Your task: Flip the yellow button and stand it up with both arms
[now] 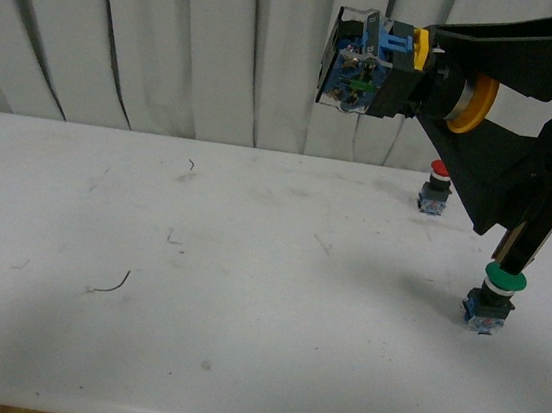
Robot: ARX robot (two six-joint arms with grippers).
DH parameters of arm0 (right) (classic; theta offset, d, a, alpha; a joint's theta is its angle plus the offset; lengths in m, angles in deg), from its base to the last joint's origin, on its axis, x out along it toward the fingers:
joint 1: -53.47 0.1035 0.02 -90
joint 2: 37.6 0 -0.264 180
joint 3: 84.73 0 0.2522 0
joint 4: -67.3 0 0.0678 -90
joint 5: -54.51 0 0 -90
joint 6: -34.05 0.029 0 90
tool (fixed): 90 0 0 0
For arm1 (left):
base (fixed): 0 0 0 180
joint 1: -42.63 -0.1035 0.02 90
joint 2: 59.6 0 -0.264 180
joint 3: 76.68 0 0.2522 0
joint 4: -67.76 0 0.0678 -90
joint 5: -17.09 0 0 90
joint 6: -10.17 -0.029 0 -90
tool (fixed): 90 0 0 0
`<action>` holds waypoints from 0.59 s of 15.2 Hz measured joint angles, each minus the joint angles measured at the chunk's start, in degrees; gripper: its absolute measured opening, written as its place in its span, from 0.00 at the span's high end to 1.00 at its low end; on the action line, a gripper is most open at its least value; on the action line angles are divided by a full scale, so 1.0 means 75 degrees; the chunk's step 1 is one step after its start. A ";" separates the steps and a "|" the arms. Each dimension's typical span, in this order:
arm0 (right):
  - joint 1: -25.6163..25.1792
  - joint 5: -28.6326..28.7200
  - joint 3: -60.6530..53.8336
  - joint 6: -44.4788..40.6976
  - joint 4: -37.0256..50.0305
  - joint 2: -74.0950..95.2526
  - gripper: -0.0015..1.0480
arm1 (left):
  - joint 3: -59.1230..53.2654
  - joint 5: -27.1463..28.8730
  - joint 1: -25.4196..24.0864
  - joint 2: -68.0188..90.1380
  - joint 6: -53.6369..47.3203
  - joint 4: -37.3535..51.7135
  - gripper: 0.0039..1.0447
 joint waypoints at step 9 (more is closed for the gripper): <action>-0.0009 0.0023 0.0000 -0.0050 0.0015 0.0000 0.67 | -0.1463 0.0831 -0.0962 -0.1023 -0.1058 -0.0417 0.99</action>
